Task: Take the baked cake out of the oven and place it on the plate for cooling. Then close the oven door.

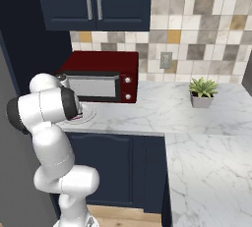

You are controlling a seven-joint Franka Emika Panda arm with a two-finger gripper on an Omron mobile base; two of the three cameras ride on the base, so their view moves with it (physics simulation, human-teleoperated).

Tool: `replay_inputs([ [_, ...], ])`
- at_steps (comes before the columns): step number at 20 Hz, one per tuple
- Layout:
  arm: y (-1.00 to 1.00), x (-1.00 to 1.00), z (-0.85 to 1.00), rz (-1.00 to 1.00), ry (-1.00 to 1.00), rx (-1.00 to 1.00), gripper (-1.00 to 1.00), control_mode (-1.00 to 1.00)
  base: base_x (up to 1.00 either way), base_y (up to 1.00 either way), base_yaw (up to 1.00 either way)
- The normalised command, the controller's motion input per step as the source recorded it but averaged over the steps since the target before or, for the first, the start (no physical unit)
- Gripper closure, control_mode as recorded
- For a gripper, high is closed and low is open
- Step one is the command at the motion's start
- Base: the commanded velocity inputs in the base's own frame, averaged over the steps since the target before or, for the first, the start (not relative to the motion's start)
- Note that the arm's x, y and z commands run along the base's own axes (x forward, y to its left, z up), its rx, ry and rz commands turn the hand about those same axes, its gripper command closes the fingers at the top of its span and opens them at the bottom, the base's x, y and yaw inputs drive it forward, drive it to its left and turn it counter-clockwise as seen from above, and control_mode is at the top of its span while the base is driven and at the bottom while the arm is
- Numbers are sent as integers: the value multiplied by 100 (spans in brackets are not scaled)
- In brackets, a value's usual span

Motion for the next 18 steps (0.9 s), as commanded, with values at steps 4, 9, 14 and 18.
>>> replay_inputs([
  [4,-14,-17,100,0,-13,4,-100,-100,0,0,0],
  [9,-20,-1,100,0,-6,1,-100,-100,0,0,0],
  [14,-43,-29,100,-1,0,0,-100,-100,0,0,0],
  [18,-57,-67,100,-5,0,-6,-100,-100,0,0,0],
])
